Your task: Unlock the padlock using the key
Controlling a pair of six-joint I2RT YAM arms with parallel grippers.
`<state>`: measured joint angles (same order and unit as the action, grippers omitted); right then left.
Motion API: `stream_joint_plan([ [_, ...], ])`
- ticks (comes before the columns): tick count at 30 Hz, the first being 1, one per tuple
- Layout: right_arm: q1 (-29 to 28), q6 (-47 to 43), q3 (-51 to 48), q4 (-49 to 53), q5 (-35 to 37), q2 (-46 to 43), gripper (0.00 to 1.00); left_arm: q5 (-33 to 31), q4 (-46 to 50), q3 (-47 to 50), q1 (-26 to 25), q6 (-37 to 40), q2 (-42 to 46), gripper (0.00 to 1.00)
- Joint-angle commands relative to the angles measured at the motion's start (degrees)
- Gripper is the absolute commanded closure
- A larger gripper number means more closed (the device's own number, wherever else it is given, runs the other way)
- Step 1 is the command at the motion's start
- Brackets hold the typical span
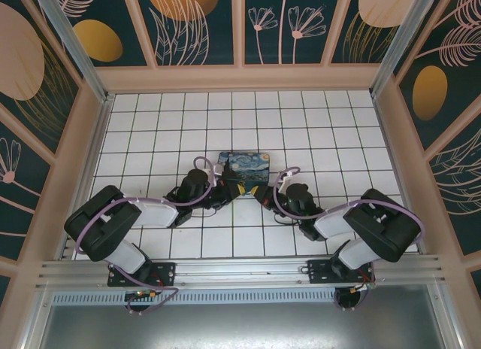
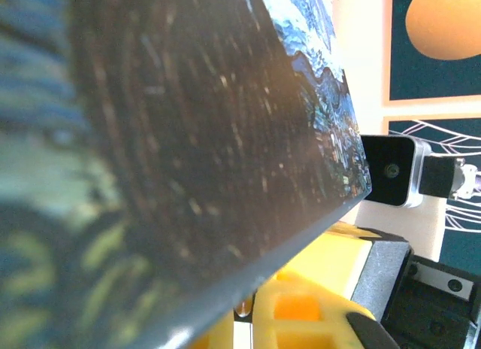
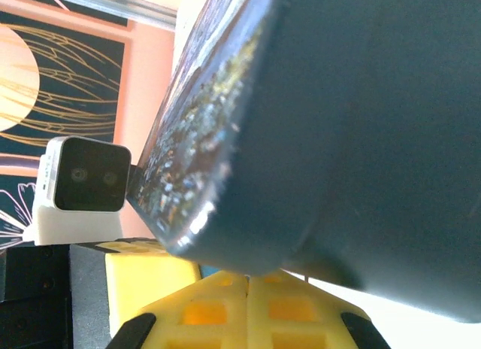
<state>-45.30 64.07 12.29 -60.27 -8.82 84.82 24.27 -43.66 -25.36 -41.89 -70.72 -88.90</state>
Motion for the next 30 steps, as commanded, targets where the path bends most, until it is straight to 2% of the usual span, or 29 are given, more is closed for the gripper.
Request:
stream_joint_plan([
  [1,-2.7,4.51,0.06,-6.32,2.91,0.26,1.0,1.21,-8.32,0.31,-1.27,-4.36,2.31,1.0],
  [11,-7.02,14.22,0.03,-5.7,12.18,0.32,1.0,-4.29,-10.57,1.77,-1.26,-9.48,3.84,1.0],
  [18,-8.16,18.07,0.05,-4.65,14.97,-0.27,1.0,-5.89,-9.79,1.98,-1.27,-9.55,4.35,1.0],
  [30,-11.07,24.7,-4.17,13.37,27.41,-16.12,1.0,-9.63,-9.47,2.47,-1.27,-9.86,3.92,1.0],
])
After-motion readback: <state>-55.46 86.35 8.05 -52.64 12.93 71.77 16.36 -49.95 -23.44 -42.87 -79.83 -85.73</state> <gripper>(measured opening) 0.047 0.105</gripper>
